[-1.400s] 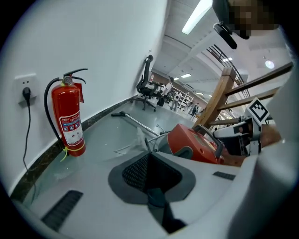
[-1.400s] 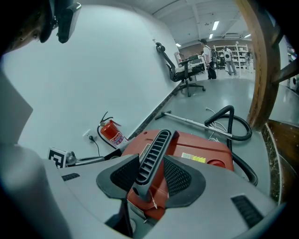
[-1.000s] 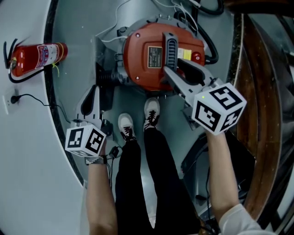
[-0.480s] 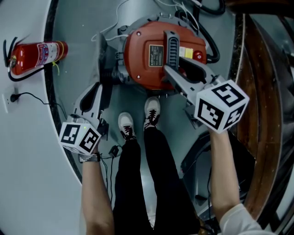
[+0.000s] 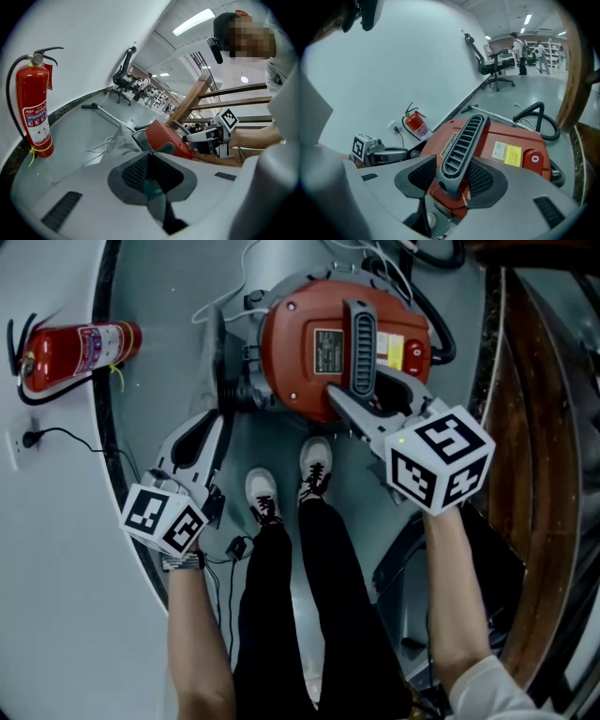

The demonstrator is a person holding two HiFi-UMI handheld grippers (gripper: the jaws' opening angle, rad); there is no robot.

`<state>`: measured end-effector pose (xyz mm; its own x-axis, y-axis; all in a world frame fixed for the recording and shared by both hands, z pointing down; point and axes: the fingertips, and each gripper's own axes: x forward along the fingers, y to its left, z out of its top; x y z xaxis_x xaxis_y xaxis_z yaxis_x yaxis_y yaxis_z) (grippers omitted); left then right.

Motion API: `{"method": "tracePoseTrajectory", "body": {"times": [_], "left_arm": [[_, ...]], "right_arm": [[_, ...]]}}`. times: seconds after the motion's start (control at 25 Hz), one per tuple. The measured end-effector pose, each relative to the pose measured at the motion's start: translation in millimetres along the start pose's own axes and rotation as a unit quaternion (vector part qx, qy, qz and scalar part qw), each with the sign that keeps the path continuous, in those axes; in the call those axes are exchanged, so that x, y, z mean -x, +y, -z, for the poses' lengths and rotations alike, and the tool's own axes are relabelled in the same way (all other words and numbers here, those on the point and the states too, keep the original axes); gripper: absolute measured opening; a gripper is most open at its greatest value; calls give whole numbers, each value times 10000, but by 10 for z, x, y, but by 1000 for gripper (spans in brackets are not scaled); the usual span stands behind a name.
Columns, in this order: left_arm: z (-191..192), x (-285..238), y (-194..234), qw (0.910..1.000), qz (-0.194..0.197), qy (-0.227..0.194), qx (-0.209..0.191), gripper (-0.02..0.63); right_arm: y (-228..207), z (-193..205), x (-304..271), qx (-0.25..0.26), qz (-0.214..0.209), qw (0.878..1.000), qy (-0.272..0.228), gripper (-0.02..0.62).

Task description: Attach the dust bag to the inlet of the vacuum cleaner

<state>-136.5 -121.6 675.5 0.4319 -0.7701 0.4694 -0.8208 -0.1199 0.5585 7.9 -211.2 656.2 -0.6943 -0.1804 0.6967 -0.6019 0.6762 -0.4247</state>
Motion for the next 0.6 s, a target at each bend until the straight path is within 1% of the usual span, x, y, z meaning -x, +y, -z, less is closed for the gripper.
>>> {"method": "tracePoseTrajectory", "body": {"times": [0.16,0.36,0.6], "left_arm": [[19,-1,-18,10000,34,-31,43,28],[24,-1,-20,9998,20,-131,163,28],[35,-45,-63,9998,62,-110,159,29]], "right_arm": [[-16,-21,7,-353,-30,9991,-247,201],[9,-13,-3,-486,-185,9986,-104,201],[11,-21,-2,-553,-210,9981,-156,201]]}}
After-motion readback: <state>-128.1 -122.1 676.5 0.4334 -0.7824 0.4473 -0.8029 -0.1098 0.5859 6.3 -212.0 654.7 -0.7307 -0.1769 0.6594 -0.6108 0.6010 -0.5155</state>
